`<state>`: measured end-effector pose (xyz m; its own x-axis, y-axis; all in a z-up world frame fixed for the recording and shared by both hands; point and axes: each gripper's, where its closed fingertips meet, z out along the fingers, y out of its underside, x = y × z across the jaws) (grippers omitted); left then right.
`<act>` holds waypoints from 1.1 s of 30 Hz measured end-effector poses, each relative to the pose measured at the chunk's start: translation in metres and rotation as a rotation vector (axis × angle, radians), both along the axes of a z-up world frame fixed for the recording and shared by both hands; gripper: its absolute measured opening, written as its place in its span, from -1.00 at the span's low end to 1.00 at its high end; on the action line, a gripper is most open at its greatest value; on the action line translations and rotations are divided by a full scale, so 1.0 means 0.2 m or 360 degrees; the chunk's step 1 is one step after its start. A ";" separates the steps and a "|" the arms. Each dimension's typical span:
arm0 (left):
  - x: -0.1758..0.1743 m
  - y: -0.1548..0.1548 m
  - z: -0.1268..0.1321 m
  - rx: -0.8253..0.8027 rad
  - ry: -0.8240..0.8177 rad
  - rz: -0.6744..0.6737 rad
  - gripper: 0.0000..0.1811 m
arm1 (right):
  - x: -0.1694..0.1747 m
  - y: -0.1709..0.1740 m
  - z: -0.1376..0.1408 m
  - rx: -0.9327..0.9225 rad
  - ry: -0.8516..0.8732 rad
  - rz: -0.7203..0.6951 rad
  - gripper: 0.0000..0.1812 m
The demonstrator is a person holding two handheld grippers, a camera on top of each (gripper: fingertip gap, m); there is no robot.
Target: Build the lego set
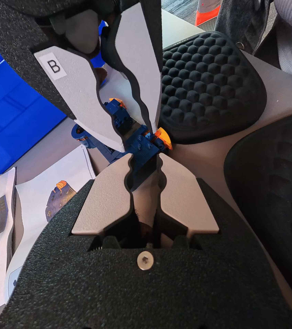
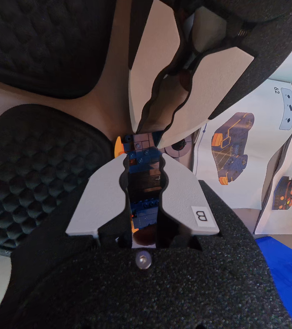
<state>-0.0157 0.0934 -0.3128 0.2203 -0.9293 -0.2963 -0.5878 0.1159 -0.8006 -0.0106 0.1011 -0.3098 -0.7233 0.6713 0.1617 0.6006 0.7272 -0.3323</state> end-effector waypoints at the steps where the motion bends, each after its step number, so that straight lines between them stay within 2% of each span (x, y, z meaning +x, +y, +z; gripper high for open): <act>1: 0.00 0.00 0.00 0.0000 -0.0001 0.0000 -0.75 | 0.00 0.00 0.00 0.0001 -0.0001 -0.0003 -0.65; 31: 0.00 0.00 0.00 0.0008 -0.0004 -0.0002 -0.74 | 0.01 0.00 0.00 -0.0010 -0.0010 -0.0008 -0.63; 33: 0.00 0.00 0.00 0.0010 -0.0007 -0.0002 -0.74 | 0.02 -0.02 0.03 -0.0066 0.0009 -0.0023 -0.74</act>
